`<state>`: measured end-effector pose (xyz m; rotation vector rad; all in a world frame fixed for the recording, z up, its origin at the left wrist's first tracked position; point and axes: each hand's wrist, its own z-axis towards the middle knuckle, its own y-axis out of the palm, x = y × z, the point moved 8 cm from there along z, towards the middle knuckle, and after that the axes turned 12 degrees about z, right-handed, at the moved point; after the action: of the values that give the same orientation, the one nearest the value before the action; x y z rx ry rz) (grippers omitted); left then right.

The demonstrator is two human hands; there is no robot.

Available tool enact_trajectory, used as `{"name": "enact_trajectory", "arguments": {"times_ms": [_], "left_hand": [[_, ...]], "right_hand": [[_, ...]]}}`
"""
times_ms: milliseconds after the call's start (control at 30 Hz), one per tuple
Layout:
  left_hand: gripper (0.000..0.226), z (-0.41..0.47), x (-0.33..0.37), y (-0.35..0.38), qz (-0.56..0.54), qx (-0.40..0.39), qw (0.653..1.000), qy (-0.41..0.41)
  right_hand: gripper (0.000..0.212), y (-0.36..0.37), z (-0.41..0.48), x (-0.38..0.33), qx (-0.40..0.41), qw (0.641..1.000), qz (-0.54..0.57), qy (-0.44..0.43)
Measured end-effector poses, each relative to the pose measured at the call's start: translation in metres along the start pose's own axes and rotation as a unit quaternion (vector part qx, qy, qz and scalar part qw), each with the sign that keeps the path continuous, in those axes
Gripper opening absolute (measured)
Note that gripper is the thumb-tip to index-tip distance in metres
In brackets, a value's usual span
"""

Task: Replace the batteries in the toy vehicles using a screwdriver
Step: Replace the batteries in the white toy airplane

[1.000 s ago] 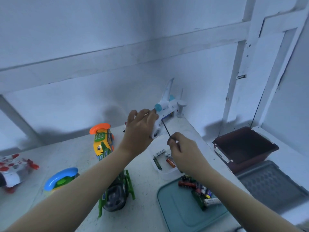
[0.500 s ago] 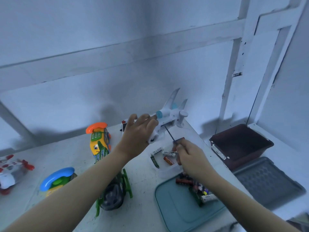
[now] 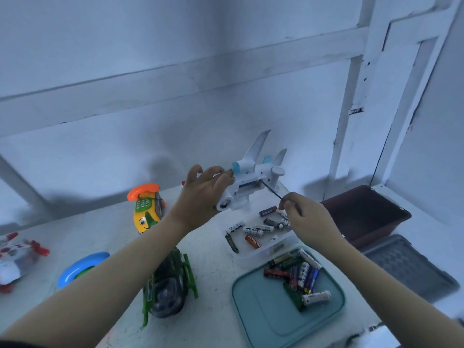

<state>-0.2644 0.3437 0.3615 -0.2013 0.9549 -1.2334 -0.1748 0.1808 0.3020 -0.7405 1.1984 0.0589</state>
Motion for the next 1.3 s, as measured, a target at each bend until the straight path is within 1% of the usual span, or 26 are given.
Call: {"name": "enact_trajectory", "arguments": {"times_ms": [300, 333, 433, 500, 567, 700, 767, 833, 900, 933, 1000, 1067, 1133, 1200, 1300], "left_hand": [[0.023, 0.001, -0.002, 0.005, -0.026, -0.015, 1.000, 0.002], [0.027, 0.000, -0.002, 0.004, -0.029, -0.016, 0.999, 0.005], [0.052, -0.001, -0.001, 0.006, -0.032, -0.034, 0.999, 0.017], [0.057, -0.001, 0.000, 0.007, -0.032, -0.043, 0.998, 0.015], [0.058, -0.001, 0.001, 0.007, -0.030, -0.041, 0.999, 0.015], [0.055, 0.002, 0.010, 0.005, 0.002, -0.027, 0.999, 0.044], [0.053, 0.001, 0.013, 0.006, 0.020, -0.027, 0.998, 0.054], [0.051, 0.000, 0.013, 0.006, 0.022, -0.022, 0.998, 0.056], [0.046, 0.000, 0.013, 0.004, 0.029, -0.008, 0.998, 0.056], [0.038, 0.000, 0.015, 0.002, 0.024, 0.000, 0.998, 0.059], [0.005, -0.001, 0.018, 0.001, 0.029, 0.010, 0.996, 0.078], [0.020, -0.001, 0.020, 0.003, 0.043, -0.001, 0.995, 0.092], [0.005, -0.004, 0.023, 0.005, 0.066, 0.003, 0.991, 0.118], [0.022, -0.005, 0.026, 0.004, 0.087, 0.011, 0.987, 0.136], [0.027, -0.003, 0.028, 0.001, 0.095, 0.010, 0.986, 0.134]], "right_hand": [[0.022, -0.001, 0.004, 0.004, -0.006, 1.000, 0.000, 0.000], [0.022, -0.002, 0.005, 0.005, -0.007, 1.000, 0.005, 0.000], [0.029, -0.008, 0.007, 0.010, -0.012, 1.000, 0.010, 0.000], [0.031, -0.011, 0.007, 0.013, -0.019, 1.000, -0.001, 0.005], [0.029, -0.010, 0.006, 0.014, -0.036, 0.999, -0.023, 0.004], [0.024, -0.004, 0.004, 0.013, -0.059, 0.997, -0.046, 0.000], [0.027, -0.006, 0.003, 0.010, -0.045, 0.999, -0.028, -0.008], [0.026, -0.013, 0.001, 0.009, -0.012, 1.000, -0.006, -0.019], [0.021, -0.016, 0.000, 0.006, 0.010, 0.999, -0.022, -0.033], [0.019, -0.016, -0.001, 0.004, 0.014, 0.998, -0.042, -0.040], [0.017, -0.013, -0.003, -0.002, 0.014, 0.995, -0.086, -0.056], [0.019, -0.010, -0.004, -0.007, 0.009, 0.989, -0.129, -0.066], [0.021, -0.009, -0.005, -0.010, 0.005, 0.985, -0.160, -0.063], [0.022, -0.009, -0.005, -0.012, 0.004, 0.983, -0.178, -0.056], [0.023, -0.008, -0.007, -0.011, -0.001, 0.983, -0.179, -0.046]]}}
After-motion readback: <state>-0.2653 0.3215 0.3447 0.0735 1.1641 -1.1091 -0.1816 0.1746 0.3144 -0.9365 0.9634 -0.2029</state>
